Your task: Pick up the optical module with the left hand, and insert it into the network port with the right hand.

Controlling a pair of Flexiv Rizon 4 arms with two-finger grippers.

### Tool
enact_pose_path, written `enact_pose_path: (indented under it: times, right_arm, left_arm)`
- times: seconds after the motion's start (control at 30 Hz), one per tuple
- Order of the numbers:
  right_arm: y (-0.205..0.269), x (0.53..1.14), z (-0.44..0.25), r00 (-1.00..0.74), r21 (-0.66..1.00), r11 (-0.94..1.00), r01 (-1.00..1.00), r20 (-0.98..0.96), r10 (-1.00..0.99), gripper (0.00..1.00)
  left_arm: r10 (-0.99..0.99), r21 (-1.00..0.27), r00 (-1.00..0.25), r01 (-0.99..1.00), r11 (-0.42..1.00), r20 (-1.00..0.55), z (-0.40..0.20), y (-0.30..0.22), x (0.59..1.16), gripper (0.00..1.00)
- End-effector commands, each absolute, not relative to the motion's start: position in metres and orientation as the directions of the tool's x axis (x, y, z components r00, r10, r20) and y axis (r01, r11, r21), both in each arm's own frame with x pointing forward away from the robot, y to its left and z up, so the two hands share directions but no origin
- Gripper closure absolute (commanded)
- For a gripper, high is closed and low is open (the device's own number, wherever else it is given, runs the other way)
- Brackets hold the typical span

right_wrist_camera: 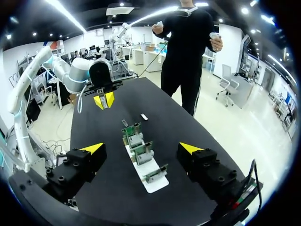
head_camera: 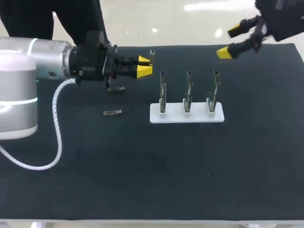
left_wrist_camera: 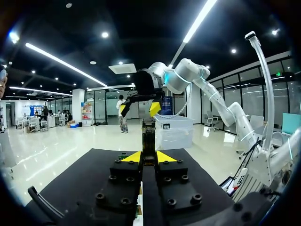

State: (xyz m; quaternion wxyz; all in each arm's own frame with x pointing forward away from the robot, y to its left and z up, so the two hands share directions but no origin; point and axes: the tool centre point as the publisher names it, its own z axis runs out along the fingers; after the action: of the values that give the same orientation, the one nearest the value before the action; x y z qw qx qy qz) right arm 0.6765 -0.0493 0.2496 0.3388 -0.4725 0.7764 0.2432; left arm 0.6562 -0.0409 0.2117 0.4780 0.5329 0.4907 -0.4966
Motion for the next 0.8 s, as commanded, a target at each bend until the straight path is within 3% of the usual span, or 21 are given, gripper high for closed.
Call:
enact_pose_path:
  times: [0.03,0.5,0.8]
  right_arm:
    - [-0.044,0.687,0.25,-0.326,0.065,0.428,-0.901,-0.752,-0.573,0.0]
    - [-0.042,0.692,0.251,-0.296,0.074,0.375,-0.924,-0.76,-0.579,0.0]
    - [-0.005,0.686,0.254,-0.24,0.059,0.319,-0.946,-0.791,-0.564,0.0]
  left_arm:
    - [0.046,0.025,0.028,0.998,-0.058,-0.999,0.211,-0.041,0.656,1.0]
    - [0.046,0.025,0.028,0.998,-0.058,-0.999,0.211,-0.041,0.656,1.0]
    - [0.046,0.025,0.028,0.998,-0.058,-0.999,0.211,-0.041,0.656,1.0]
